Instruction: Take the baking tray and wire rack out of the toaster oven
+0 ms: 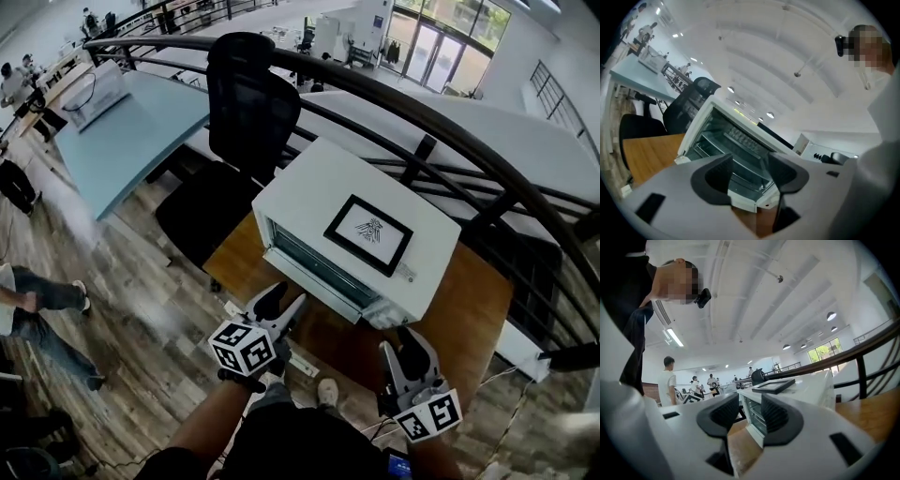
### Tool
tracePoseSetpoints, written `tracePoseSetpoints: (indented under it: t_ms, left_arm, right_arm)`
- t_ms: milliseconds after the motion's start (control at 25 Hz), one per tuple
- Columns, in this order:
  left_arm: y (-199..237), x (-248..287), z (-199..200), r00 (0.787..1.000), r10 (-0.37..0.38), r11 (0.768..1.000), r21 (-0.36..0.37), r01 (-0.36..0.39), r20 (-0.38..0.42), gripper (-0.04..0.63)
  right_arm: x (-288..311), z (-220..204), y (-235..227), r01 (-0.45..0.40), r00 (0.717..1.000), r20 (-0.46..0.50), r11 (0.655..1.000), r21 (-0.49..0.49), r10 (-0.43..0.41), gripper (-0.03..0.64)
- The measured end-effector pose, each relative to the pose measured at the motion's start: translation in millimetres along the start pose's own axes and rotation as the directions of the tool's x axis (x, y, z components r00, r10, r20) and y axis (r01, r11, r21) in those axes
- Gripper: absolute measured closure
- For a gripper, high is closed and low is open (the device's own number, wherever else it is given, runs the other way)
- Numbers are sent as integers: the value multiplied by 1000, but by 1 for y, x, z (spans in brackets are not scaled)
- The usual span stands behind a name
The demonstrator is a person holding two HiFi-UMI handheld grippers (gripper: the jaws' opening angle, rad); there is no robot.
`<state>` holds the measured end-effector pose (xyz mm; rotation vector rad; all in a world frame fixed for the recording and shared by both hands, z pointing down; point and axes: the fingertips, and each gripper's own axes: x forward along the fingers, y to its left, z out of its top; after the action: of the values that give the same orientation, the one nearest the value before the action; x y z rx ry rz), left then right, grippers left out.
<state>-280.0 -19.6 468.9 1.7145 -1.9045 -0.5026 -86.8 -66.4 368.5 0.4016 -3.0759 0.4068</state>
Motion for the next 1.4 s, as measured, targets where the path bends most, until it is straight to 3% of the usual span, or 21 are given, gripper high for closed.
tracePoseSetpoints:
  t_ms: [240, 360, 560, 880, 1080, 1240, 1400]
  left_arm:
    - [15, 48, -24, 994, -61, 994, -92, 53, -93, 350]
    - [27, 66, -32, 992, -79, 979, -197, 57, -103, 353]
    - [38, 91, -36, 986, -106, 960, -271, 67, -132, 378]
    - [45, 123, -43, 983, -138, 876, -477, 64, -122, 382]
    - [49, 143, -45, 987, -126, 837, -545, 51, -102, 394]
    - [52, 150, -47, 989, -122, 802, -595, 48, -84, 464]
    - [54, 148, -49, 988, -143, 742, -666, 75, -48, 488]
  right_arm:
    - [-14, -10, -8, 103, 995, 2, 995, 17, -103, 472]
    - [-22, -14, -14, 167, 986, 13, 985, 31, -167, 472]
    - [-32, -19, -19, 255, 966, 30, 965, 57, -257, 474]
    - [-49, -16, -22, 348, 933, 62, 932, 100, -355, 474]
    - [-63, -20, -23, 384, 918, 59, 916, 118, -393, 474]
    - [-66, -22, -22, 397, 914, 43, 911, 115, -403, 474]
    - [-61, -24, -17, 384, 920, 39, 916, 118, -390, 474]
